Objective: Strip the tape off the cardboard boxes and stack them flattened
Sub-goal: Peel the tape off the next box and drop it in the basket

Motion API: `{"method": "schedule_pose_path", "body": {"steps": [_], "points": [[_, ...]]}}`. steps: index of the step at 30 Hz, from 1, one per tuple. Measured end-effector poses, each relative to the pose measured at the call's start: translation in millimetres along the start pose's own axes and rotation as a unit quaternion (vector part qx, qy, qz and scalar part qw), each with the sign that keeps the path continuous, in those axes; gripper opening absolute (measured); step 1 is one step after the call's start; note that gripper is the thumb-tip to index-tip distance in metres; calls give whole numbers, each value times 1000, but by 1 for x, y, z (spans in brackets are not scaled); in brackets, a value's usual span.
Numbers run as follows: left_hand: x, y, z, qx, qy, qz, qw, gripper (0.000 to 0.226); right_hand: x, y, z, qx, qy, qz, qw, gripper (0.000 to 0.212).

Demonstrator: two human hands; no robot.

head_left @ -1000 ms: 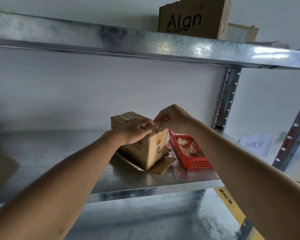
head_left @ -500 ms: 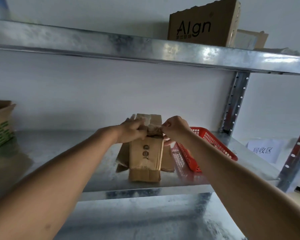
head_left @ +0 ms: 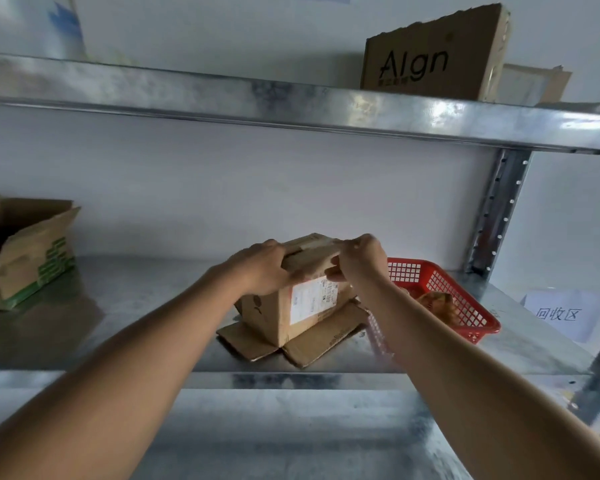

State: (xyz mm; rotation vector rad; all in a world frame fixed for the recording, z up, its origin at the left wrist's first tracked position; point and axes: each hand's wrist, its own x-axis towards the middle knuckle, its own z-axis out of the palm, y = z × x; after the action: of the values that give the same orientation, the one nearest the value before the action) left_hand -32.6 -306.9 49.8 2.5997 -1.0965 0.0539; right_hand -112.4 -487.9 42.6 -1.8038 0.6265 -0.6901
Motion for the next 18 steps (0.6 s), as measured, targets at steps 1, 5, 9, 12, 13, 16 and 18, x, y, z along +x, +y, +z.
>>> {"method": "schedule_pose_path", "body": {"steps": [1, 5, 9, 12, 13, 16, 18], "points": [[-2, -5, -4, -9, -1, 1, 1000, 77, 2, 0, -4, 15, 24, -3, 1000, 18], [-4, -18, -14, -6, 21, -13, 1000, 40, 5, 1, -18, 58, 53, 0, 997, 25], [-2, -8, -10, 46, 33, 1, 998, 31, 1, 1, -16, 83, 52, -39, 994, 18], [-2, -4, -5, 91, 48, 35, 994, 32, 3, 3, -18, 48, 69, -55, 995, 26], [-3, -4, -2, 118, 52, 51, 990, 39, 4, 5, -18, 41, 74, -54, 995, 26], [-2, -6, 4, 126, 53, 76, 988, 59, 7, 10, -17, 34, 79, -28, 996, 22], [-1, -11, 4, 122, 38, 87, 988, 71, 8, 12, -18, 36, 81, -11, 996, 19]]}}
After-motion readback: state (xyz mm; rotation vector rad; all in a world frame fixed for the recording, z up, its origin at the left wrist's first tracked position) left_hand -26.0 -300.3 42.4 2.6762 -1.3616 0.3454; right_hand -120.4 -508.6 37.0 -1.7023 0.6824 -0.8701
